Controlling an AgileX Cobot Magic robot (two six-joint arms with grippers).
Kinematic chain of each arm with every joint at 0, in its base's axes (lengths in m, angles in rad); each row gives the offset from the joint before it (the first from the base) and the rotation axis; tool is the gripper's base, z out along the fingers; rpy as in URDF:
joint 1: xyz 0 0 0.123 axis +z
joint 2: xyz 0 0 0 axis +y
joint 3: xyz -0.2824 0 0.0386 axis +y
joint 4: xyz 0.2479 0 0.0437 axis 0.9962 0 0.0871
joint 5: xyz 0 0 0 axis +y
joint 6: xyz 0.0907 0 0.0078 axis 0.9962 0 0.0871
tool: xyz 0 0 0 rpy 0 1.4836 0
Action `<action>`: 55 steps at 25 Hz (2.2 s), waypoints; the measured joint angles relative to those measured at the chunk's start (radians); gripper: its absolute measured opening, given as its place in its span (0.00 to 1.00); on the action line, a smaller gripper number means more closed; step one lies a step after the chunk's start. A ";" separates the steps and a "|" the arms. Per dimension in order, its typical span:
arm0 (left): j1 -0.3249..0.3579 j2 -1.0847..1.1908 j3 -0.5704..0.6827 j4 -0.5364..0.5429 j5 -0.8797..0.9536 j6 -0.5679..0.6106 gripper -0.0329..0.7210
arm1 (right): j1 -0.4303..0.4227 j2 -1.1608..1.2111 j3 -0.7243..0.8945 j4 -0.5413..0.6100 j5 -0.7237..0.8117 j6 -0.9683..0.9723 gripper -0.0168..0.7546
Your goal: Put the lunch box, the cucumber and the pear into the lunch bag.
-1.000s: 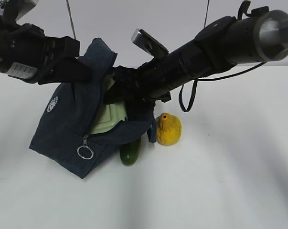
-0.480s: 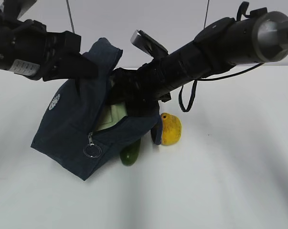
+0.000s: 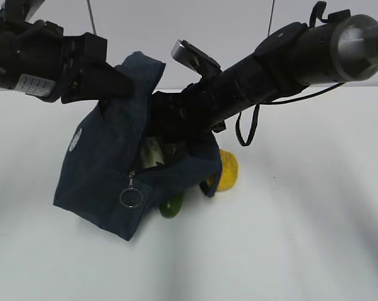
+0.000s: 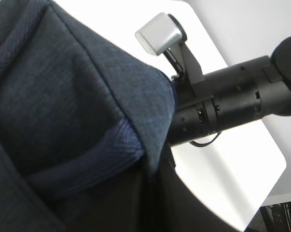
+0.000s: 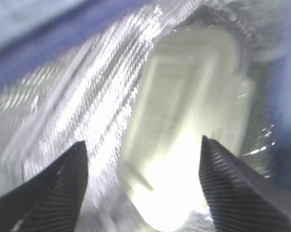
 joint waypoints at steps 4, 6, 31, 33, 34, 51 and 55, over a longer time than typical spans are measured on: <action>0.000 0.000 0.000 0.063 0.002 0.001 0.05 | 0.000 0.000 -0.001 -0.013 0.004 0.000 0.71; -0.001 0.001 0.000 0.105 0.003 0.004 0.05 | 0.000 0.000 -0.004 -0.017 0.007 0.000 0.74; 0.197 0.005 0.000 0.335 0.033 -0.230 0.05 | -0.002 0.000 -0.393 -0.978 0.486 0.380 0.53; 0.205 0.005 0.000 0.345 0.033 -0.236 0.05 | -0.002 0.000 -0.393 -1.013 0.497 0.387 0.53; 0.207 0.005 0.000 0.357 0.033 -0.245 0.05 | -0.002 0.000 -0.393 -1.028 0.499 0.391 0.53; 0.207 0.037 0.000 0.495 0.015 -0.382 0.05 | 0.093 0.075 -0.397 -1.153 0.505 0.498 0.65; 0.207 0.041 0.000 0.496 0.014 -0.382 0.05 | 0.111 0.078 -0.397 -1.166 0.502 0.523 0.65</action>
